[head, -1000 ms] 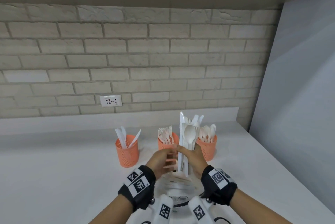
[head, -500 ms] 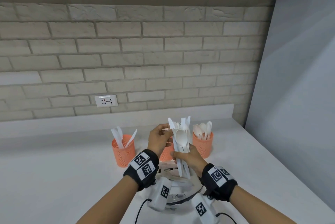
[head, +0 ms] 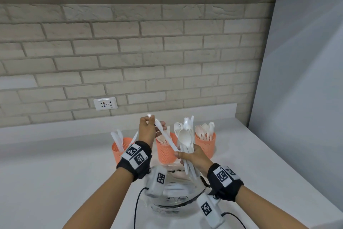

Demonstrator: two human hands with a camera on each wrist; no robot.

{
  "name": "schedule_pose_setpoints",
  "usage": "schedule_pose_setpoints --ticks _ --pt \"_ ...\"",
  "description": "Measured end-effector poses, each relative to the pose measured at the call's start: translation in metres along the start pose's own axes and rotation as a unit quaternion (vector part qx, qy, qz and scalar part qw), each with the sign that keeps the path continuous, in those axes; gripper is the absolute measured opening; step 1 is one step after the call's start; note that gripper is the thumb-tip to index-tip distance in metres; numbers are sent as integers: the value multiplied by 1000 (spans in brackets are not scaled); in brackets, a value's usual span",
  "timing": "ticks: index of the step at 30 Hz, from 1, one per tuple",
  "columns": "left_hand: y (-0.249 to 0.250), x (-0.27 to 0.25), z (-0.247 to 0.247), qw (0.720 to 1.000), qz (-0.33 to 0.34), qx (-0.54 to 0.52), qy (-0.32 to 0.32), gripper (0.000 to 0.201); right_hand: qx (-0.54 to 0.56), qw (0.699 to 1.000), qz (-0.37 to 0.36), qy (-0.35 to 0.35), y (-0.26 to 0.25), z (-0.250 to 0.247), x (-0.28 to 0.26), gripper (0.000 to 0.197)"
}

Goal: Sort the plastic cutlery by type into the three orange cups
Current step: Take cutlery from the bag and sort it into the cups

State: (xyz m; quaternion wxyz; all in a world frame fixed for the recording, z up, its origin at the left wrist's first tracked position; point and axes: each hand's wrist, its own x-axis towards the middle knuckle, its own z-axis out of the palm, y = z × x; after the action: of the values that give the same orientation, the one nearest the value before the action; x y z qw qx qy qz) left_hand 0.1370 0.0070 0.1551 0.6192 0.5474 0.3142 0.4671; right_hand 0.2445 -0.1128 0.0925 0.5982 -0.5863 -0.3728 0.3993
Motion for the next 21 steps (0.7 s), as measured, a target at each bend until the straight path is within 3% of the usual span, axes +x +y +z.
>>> schedule_pose_setpoints --ticks 7,12,18,21 --pt "9 20 -9 992 -20 -101 68 27 -82 996 -17 29 7 -2 6 18" --pt "5 16 -11 996 -80 -25 -34 27 -133 990 -35 33 7 -4 3 19" --pt "12 -3 1 980 11 186 -70 36 -221 972 -55 60 14 -8 4 23" --pt "19 -7 5 971 19 209 -112 24 -236 969 -53 51 12 -10 3 19"
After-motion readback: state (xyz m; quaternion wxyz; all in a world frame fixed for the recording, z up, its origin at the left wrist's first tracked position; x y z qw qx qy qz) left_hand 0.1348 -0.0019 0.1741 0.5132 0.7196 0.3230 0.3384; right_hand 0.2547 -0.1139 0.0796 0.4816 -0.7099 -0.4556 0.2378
